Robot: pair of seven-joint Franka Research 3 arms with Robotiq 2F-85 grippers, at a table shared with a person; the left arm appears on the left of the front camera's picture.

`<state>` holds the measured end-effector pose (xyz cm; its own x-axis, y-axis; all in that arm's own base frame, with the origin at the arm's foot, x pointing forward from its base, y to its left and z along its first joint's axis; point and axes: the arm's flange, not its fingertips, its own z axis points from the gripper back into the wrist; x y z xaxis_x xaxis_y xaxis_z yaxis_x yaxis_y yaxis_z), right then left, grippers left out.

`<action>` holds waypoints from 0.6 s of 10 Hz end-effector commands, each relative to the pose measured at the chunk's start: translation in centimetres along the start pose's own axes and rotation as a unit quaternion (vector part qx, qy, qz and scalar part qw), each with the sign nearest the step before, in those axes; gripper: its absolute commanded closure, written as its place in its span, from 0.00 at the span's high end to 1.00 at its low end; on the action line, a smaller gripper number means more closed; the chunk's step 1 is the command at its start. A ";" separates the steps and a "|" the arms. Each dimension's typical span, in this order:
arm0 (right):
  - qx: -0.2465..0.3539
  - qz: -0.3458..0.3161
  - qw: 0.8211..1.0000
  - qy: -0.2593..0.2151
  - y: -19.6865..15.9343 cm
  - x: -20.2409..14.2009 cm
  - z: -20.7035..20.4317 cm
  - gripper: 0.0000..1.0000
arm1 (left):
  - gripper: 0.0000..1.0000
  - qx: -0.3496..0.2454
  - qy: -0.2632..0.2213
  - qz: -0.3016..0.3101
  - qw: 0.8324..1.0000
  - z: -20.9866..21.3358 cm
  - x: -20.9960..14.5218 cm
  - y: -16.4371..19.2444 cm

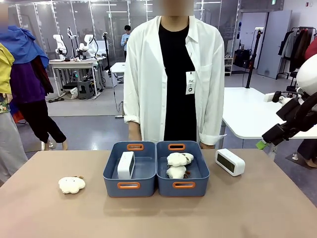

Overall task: Sort the digital clocks into the basket.
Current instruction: Pick up the Digital clock from the table and place it into the empty Plastic storage basket.

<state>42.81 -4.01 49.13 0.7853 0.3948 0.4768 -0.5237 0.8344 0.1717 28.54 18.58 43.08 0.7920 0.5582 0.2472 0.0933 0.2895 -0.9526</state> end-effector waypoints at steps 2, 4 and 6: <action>-0.051 0.005 0.998 0.027 0.5 1.6 -2.0 1.00 | 1.00 -0.008 0.001 -0.008 1.000 0.3 0.1 -0.1; -0.099 -0.030 0.994 0.029 0.0 5.8 -6.8 1.00 | 1.00 -0.008 0.001 -0.008 1.000 0.3 0.1 -0.1; -0.120 -0.060 0.990 0.033 -0.9 8.6 -10.6 1.00 | 1.00 -0.008 0.001 -0.008 1.000 0.3 0.1 -0.1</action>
<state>51.24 1.97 44.12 0.8245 0.3484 0.4459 -0.4041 0.9141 0.0328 28.56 18.55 43.08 0.7925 0.5575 0.2471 0.0930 0.2900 -0.9525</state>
